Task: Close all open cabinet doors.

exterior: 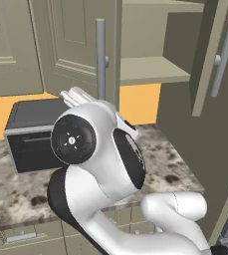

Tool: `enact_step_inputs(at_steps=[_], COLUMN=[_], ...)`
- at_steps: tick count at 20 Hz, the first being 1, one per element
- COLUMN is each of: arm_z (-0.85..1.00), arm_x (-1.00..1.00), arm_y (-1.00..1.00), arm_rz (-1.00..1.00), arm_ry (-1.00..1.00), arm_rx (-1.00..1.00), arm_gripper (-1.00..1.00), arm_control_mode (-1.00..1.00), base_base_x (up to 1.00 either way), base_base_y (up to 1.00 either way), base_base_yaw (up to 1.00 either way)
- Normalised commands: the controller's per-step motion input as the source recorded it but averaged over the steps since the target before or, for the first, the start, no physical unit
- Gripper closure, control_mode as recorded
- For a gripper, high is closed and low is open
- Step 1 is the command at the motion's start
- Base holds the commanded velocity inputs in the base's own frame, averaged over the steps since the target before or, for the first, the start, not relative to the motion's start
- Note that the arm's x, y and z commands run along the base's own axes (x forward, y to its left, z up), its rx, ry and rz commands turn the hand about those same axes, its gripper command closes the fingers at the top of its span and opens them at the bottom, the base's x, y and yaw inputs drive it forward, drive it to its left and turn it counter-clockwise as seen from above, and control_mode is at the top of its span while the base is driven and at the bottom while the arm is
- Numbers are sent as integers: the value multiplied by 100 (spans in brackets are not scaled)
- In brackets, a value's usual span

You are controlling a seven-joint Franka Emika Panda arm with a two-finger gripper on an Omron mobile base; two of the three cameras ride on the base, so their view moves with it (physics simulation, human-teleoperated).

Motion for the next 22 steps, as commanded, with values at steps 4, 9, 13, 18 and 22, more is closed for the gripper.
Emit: enact_step_inputs(at_steps=[4,9,13,18,22], arm_z=[7,0,0,-1,-3], arm_x=[39,40,37,47,48], arm_y=[20,11,0,0,17], arm_rz=[-20,-9,-4,-3,-7], arm_ry=[-27,-25,-23,-18,-13], arm_rx=[9,9,13,14,9], arm_gripper=[-100,-100,-100,-100,-100], arm_control_mode=[-100,-100,-100,-100,-100], base_base_x=[0,0,0,0,0], base_base_y=[0,0,0,0,0], base_base_yaw=[0,0,0,0,0])
